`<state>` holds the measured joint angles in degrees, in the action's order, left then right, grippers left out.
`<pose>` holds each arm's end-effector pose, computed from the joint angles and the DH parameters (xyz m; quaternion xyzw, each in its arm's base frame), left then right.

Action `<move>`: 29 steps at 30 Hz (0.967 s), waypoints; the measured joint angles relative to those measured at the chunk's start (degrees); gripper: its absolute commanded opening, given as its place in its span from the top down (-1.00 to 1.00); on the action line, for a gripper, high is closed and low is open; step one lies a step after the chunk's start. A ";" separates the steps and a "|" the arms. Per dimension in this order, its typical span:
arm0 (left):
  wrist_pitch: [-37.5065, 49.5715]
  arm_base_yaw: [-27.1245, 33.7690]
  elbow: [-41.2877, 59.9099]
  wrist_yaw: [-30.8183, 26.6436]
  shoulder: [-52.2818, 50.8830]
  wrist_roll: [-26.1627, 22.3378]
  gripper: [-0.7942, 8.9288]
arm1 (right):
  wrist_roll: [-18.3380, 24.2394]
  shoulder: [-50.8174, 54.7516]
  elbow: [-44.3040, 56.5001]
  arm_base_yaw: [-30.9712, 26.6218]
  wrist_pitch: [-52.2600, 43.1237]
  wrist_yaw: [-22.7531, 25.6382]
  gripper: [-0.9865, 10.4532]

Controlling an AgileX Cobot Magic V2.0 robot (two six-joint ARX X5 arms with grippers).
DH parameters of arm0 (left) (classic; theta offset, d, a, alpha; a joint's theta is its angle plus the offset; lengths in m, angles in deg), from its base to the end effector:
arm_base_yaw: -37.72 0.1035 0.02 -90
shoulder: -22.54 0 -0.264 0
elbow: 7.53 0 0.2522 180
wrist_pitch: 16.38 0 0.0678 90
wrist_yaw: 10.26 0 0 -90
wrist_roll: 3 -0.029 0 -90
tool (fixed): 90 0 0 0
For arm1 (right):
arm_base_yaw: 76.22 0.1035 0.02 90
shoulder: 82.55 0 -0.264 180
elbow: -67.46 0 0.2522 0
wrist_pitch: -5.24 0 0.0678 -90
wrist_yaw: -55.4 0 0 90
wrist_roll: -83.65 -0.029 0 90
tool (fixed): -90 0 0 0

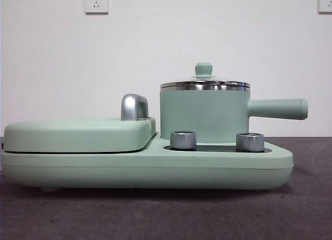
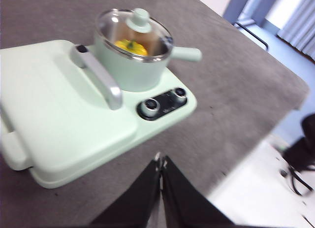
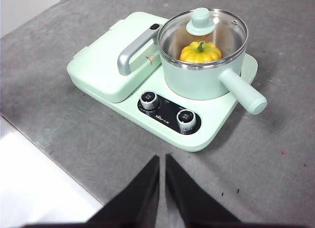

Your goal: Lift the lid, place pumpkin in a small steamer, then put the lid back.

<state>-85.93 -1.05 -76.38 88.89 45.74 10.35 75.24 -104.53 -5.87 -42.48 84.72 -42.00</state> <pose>0.0297 -0.0298 0.3488 -0.0514 0.2450 -0.3713 0.8941 0.0128 0.0130 0.3537 0.0114 0.2610 0.3225 0.9098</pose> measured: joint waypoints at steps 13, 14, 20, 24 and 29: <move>31.41 25.99 34.84 -0.11 -15.21 -0.02 0.82 | 0.00 0.02 0.00 0.00 0.00 0.00 0.80; 33.03 27.52 37.55 -0.11 -16.28 -0.35 0.82 | 0.00 0.02 0.00 0.00 0.00 0.00 0.80; 42.34 34.07 50.05 -2.19 -18.01 -4.81 0.82 | 0.00 0.02 0.00 0.00 0.00 -0.04 0.80; 44.00 36.17 52.39 -6.08 -18.91 -5.22 0.82 | 0.00 0.02 0.00 0.00 0.00 -0.07 0.80; 44.41 37.92 52.54 -12.31 -20.20 -5.27 0.82 | 0.00 0.02 0.00 0.00 0.00 -0.07 0.80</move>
<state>-41.52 36.88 -23.84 76.58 25.54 5.08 75.24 -104.51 -5.87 -42.48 84.72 -42.06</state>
